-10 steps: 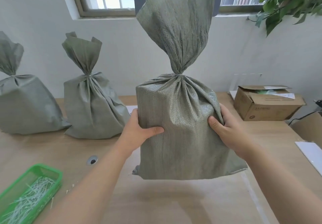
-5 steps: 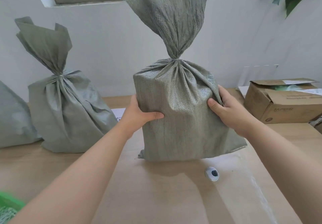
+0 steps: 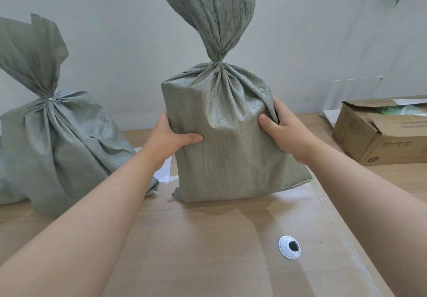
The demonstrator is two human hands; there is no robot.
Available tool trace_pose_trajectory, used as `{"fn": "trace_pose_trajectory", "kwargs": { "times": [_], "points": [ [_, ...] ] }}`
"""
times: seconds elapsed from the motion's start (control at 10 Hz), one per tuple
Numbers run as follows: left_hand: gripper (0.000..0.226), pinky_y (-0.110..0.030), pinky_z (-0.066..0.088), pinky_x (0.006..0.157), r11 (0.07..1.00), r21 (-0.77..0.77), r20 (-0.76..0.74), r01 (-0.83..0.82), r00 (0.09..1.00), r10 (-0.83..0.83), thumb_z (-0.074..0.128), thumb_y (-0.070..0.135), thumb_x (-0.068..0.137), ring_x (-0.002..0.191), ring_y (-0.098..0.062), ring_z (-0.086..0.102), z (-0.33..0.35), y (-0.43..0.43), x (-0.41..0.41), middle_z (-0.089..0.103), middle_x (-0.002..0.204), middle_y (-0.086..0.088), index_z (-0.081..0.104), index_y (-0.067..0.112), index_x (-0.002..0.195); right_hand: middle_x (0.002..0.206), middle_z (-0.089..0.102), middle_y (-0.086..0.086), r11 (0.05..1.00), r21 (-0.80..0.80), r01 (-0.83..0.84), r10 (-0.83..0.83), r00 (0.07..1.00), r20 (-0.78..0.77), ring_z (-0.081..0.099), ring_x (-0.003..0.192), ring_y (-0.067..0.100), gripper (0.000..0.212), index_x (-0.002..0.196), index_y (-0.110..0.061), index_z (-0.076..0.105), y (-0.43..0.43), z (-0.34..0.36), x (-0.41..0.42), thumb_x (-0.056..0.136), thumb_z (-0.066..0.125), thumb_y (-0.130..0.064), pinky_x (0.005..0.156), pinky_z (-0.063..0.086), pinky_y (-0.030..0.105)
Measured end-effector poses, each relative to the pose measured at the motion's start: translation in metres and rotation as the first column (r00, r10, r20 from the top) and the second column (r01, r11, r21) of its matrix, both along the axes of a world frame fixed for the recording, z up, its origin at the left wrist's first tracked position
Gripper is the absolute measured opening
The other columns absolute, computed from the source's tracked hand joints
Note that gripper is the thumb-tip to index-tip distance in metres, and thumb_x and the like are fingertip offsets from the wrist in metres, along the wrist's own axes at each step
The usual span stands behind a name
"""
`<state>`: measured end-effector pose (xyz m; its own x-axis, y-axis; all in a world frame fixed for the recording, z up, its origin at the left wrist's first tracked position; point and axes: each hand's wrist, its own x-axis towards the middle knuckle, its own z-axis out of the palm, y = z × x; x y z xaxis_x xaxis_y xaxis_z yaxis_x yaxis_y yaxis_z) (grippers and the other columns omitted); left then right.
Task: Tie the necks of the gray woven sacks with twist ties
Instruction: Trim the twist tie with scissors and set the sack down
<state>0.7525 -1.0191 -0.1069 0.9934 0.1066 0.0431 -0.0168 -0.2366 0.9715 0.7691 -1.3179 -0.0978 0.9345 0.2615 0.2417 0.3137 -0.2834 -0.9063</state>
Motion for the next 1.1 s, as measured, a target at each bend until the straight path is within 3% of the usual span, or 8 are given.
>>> {"fn": "trace_pose_trajectory", "kwargs": {
  "times": [0.3, 0.5, 0.6, 0.7, 0.8, 0.9, 1.1],
  "points": [
    [0.079, -0.034, 0.051, 0.099, 0.999, -0.012, -0.032, 0.034, 0.999, -0.035, 0.089, 0.021, 0.069, 0.116, -0.010, 0.062, -0.014, 0.001, 0.010, 0.062, 0.131, 0.005, 0.043, 0.020, 0.134, 0.123, 0.058, -0.024, 0.999, -0.032, 0.030, -0.033, 0.997, -0.074, 0.053, 0.100, -0.027, 0.045, 0.146, -0.027, 0.041, 0.002, -0.013, 0.007, 0.102, 0.052, -0.028, 0.087, 0.043, 0.006],
    [0.091, -0.039, 0.053, 0.096, 0.999, -0.038, -0.020, 0.010, 1.000, -0.011, 0.093, 0.016, 0.062, 0.116, -0.017, 0.063, -0.015, 0.004, 0.008, 0.061, 0.130, -0.004, 0.037, 0.025, 0.134, 0.124, 0.060, -0.023, 0.999, -0.018, 0.039, -0.040, 0.994, -0.099, 0.056, 0.106, -0.017, 0.047, 0.145, -0.030, 0.042, -0.003, -0.013, 0.001, 0.100, 0.055, -0.033, 0.090, 0.045, 0.017],
    [0.094, -0.034, 0.055, 0.089, 0.999, -0.041, -0.014, -0.011, 1.000, 0.010, 0.091, 0.015, 0.065, 0.112, -0.018, 0.065, -0.015, 0.005, 0.004, 0.064, 0.126, -0.005, 0.035, 0.027, 0.138, 0.124, 0.060, -0.023, 0.998, -0.008, 0.063, -0.063, 0.993, -0.096, 0.057, 0.107, -0.015, 0.050, 0.145, -0.031, 0.042, -0.004, -0.012, -0.003, 0.098, 0.058, -0.035, 0.092, 0.046, 0.020],
    [0.091, -0.025, 0.055, 0.079, 0.999, -0.037, 0.021, -0.039, 0.999, 0.040, 0.088, 0.012, 0.070, 0.113, -0.017, 0.064, -0.014, 0.002, -0.004, 0.062, 0.127, -0.002, 0.033, 0.029, 0.140, 0.131, 0.056, -0.018, 0.992, -0.053, 0.118, -0.121, 0.991, -0.052, 0.051, 0.103, -0.028, 0.056, 0.149, -0.030, 0.038, -0.004, -0.011, -0.009, 0.097, 0.060, -0.034, 0.087, 0.042, 0.006],
    [0.094, -0.020, 0.056, 0.077, 0.995, -0.074, 0.072, -0.063, 0.995, 0.068, 0.085, 0.008, 0.073, 0.119, -0.014, 0.060, -0.007, -0.002, -0.016, 0.054, 0.137, 0.003, 0.028, 0.029, 0.144, 0.147, 0.047, -0.009, 0.969, -0.105, 0.225, -0.224, 0.974, 0.022, 0.044, 0.131, -0.002, 0.064, 0.152, -0.030, 0.033, -0.006, -0.007, -0.016, 0.095, 0.062, -0.039, 0.103, 0.034, 0.020],
    [0.097, -0.033, 0.050, 0.097, 0.993, 0.001, 0.100, -0.122, 0.988, 0.121, 0.086, 0.022, 0.070, 0.127, -0.013, 0.049, 0.005, -0.004, -0.034, 0.044, 0.145, 0.008, 0.027, 0.034, 0.146, 0.151, 0.045, -0.007, 0.955, -0.125, 0.270, -0.267, 0.963, 0.042, 0.039, 0.139, 0.010, 0.066, 0.152, -0.028, 0.033, -0.008, 0.001, -0.028, 0.095, 0.063, -0.037, 0.110, 0.034, 0.032],
    [0.080, -0.034, 0.043, 0.103, 0.982, 0.117, 0.158, -0.151, 0.979, 0.131, 0.079, 0.022, 0.079, 0.130, -0.012, 0.043, 0.026, -0.002, -0.079, 0.044, 0.145, 0.006, 0.034, 0.037, 0.144, 0.149, 0.047, -0.007, 0.941, -0.097, 0.324, -0.314, 0.943, 0.106, 0.041, 0.139, 0.012, 0.064, 0.150, -0.027, 0.036, 0.003, 0.024, -0.062, 0.093, 0.064, -0.027, 0.113, 0.036, 0.039]
  ]
}}
